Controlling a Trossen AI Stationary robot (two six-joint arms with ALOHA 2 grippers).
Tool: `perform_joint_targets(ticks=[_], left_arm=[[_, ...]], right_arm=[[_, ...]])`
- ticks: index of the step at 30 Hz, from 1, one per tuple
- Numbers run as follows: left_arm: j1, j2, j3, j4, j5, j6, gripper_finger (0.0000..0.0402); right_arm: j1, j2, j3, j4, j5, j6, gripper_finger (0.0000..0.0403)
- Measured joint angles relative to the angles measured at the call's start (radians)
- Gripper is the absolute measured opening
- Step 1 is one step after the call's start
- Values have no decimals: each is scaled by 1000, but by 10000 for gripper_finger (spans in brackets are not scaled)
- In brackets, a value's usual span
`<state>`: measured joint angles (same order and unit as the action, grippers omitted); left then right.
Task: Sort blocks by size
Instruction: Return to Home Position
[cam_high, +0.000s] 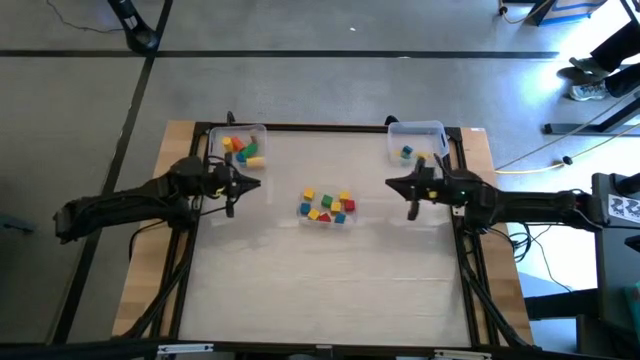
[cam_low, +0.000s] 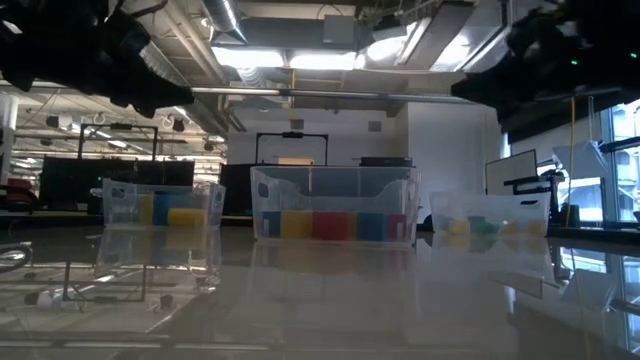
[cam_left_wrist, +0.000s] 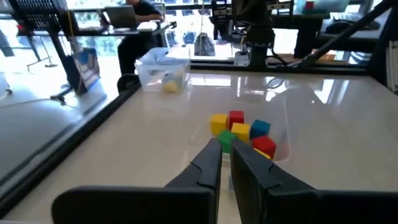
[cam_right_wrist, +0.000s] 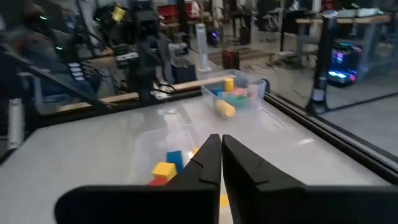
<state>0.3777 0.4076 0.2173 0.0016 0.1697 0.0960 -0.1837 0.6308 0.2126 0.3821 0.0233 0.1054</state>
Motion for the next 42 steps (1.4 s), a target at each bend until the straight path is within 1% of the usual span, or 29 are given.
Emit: perform_joint_targets(ticks=[4,6,8,10,13,17,22,27,30,33,35,37,39,42], left_arm=[[-5,0,0,-18,46,-8,21],[-13,-2,-11,0,77,-7,21],[-19,-2,-27,1,84,-19,21],[-23,-2,-50,15,84,-64,21],[-24,-13,-91,35,86,-114,21],[-23,-61,-135,67,85,-127,21],[-23,-165,-145,65,85,-165,21],[-23,-273,-145,53,81,-180,21],[-24,-339,-145,7,69,-190,21],[-24,-400,-145,-71,3,-206,21],[-25,-406,-145,-98,-40,-217,21],[-34,-405,-147,-127,-52,-207,21],[-41,-405,-163,-98,-83,-202,21],[-46,-405,-200,-9,-167,-201,21]], right_arm=[[0,-130,-63,8,-43,23,16],[0,-188,-92,-9,-43,45,16],[0,-254,-118,-52,-34,46,16],[0,-318,-139,-79,-10,50,16],[0,-404,-166,-134,-9,71,17],[0,-512,-197,-204,-5,108,17],[0,-629,-201,-310,3,131,17],[0,-629,-200,-329,14,153,17],[0,-629,-200,-351,37,178,17],[0,-629,-200,-350,65,192,17],[0,-629,-200,-347,84,197,17],[0,-629,-200,-345,104,197,17],[0,-629,-200,-343,117,197,17],[0,-629,-201,-346,117,197,17]])
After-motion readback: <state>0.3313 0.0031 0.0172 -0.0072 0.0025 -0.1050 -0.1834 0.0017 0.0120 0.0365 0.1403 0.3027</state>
